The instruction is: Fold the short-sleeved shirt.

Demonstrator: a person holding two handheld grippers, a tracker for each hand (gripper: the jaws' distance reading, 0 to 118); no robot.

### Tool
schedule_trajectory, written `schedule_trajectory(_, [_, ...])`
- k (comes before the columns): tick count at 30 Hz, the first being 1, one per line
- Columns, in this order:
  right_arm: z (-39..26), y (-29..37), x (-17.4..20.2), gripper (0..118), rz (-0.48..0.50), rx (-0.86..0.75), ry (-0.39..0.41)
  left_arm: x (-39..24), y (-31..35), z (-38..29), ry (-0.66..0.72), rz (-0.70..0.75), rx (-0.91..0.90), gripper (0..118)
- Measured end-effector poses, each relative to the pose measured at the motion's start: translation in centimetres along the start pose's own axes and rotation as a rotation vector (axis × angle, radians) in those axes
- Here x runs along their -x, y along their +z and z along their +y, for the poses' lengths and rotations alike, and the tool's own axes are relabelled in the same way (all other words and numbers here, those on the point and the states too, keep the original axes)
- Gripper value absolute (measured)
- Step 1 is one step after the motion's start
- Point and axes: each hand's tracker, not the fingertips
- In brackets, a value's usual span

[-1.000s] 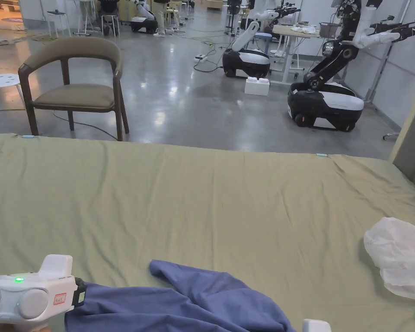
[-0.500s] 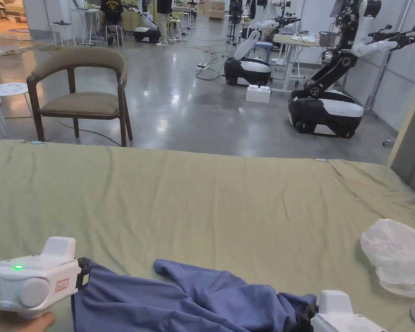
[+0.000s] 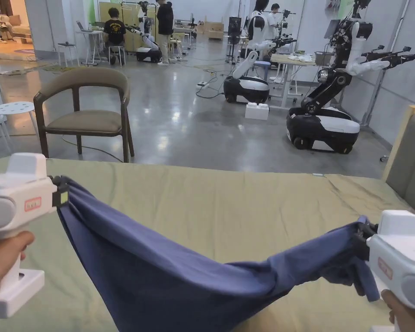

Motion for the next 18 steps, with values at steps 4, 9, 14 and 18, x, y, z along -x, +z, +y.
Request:
schedule_trajectory(4, [4.0,0.0,-1.3,5,-0.021,-0.053,-0.01,1.9,0.4,3.7,0.0,0.049,-0.037,0])
schedule_trajectory(9, [9.1,-0.2,-1.9,5,-0.037,-0.106,-0.011,3.9,-0.2,6.9,-0.006,0.103,-0.056,0])
schedule_trajectory(14, [13.7,-1.2,-1.8,5,-0.036,-0.136,-0.024,5.1,-1.3,9.3,0.008,0.131,-0.051,0])
schedule_trajectory(18, [16.7,-2.7,-1.6,5,-0.035,-0.152,-0.014,5.6,-2.5,11.3,0.004,0.145,-0.057,0])
